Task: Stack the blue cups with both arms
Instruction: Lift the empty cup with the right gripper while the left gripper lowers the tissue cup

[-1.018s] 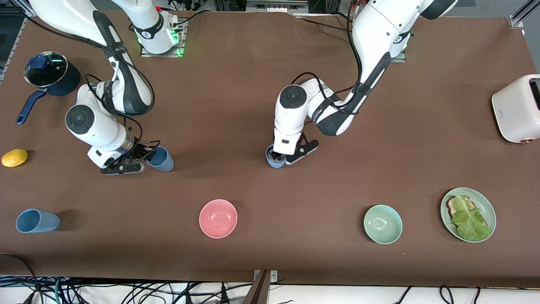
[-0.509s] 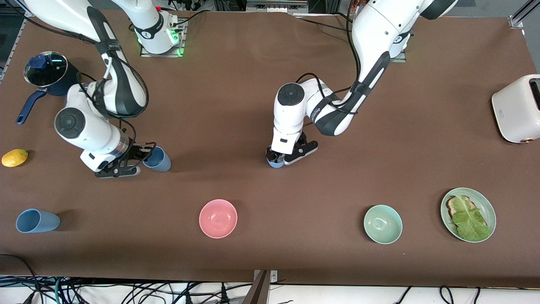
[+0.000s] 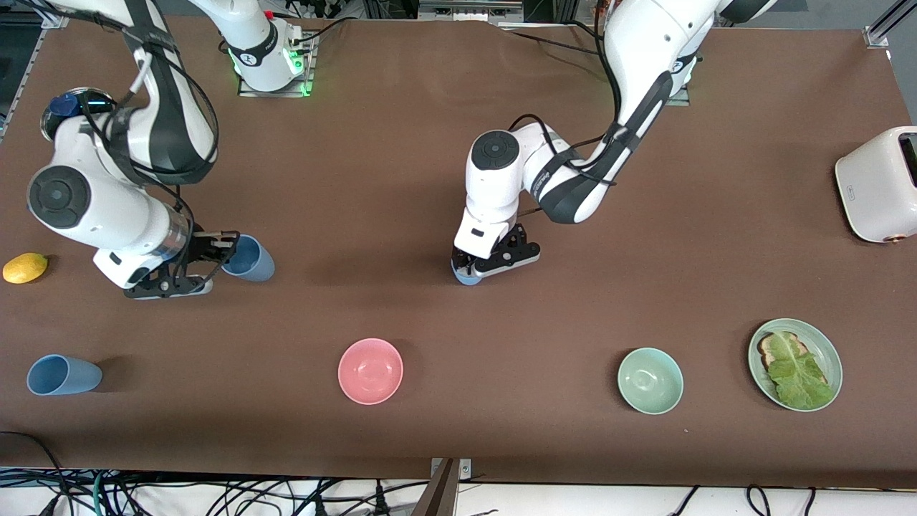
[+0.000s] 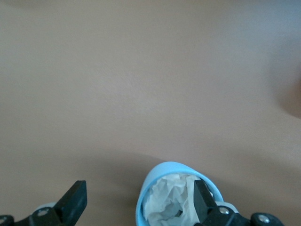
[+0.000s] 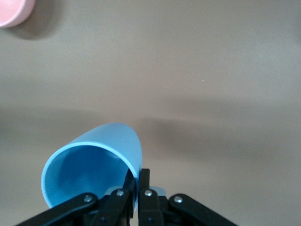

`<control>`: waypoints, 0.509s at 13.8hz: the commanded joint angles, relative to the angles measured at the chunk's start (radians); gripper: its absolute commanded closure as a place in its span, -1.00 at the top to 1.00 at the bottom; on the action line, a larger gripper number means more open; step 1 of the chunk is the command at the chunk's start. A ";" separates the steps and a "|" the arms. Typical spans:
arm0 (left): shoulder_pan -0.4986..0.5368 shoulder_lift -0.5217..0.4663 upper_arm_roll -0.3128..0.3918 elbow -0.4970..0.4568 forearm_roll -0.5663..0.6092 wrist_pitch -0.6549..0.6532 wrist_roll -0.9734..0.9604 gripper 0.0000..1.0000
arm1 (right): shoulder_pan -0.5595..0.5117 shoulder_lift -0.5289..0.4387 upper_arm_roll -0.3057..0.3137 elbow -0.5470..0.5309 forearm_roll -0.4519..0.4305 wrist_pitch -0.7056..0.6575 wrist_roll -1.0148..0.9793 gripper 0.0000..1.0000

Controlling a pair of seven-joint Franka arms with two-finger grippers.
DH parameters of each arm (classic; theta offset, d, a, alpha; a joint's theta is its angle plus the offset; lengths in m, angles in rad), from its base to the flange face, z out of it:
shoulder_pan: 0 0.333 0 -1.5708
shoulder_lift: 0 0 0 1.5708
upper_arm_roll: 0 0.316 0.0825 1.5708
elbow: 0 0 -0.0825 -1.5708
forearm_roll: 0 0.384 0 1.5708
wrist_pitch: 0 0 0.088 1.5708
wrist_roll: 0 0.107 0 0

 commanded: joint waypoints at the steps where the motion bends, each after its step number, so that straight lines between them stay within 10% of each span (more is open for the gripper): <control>1: 0.008 -0.085 -0.002 -0.018 -0.085 -0.075 0.157 1.00 | 0.006 -0.009 0.034 0.073 0.004 -0.086 0.056 -1.00; 7: 0.080 -0.249 0.006 0.051 -0.318 -0.320 0.392 1.00 | 0.029 -0.009 0.183 0.121 -0.006 -0.086 0.261 -1.00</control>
